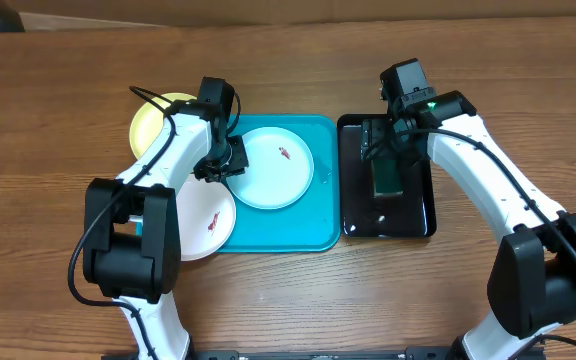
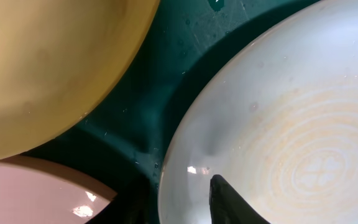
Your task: Clean dirty plates on tray and stack at the side
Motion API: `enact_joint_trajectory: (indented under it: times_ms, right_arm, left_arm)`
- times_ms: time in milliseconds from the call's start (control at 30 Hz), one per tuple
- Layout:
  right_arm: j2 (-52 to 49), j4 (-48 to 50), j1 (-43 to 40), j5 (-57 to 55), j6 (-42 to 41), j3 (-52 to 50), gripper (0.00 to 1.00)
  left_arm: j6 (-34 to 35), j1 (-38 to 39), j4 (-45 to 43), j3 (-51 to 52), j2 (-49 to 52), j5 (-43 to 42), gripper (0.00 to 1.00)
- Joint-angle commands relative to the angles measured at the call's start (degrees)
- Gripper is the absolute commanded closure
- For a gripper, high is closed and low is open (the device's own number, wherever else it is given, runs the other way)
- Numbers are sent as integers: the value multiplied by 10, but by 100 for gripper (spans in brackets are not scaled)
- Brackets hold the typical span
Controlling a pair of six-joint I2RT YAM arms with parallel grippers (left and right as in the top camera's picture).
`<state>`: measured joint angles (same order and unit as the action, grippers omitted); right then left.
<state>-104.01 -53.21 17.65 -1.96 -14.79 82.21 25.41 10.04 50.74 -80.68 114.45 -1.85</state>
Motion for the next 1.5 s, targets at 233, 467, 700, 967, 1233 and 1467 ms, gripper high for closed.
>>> enact_joint_trajectory:
  times_ms: [233, 467, 700, 967, 1233, 1467]
  right_arm:
    - [4, -9, 0, -10, -2, 14, 20]
    - [4, -12, 0, -10, -2, 9, 21]
    - [4, 3, 0, -10, -2, -5, 23]
    - [4, 4, 0, -10, -2, -5, 23]
    - [4, 3, 0, -10, -2, -5, 23]
    - [4, 3, 0, -17, -2, -5, 23]
  left_arm:
    - [5, 1, 2, -8, 9, 8, 79]
    - [5, 2, 4, -5, 9, 8, 78]
    - [5, 2, 2, 4, 9, 8, 83]
    - [5, 4, -1, 9, 9, 8, 83]
    - [6, 5, -14, 26, 9, 8, 84]
    - [6, 4, -22, 26, 9, 8, 96]
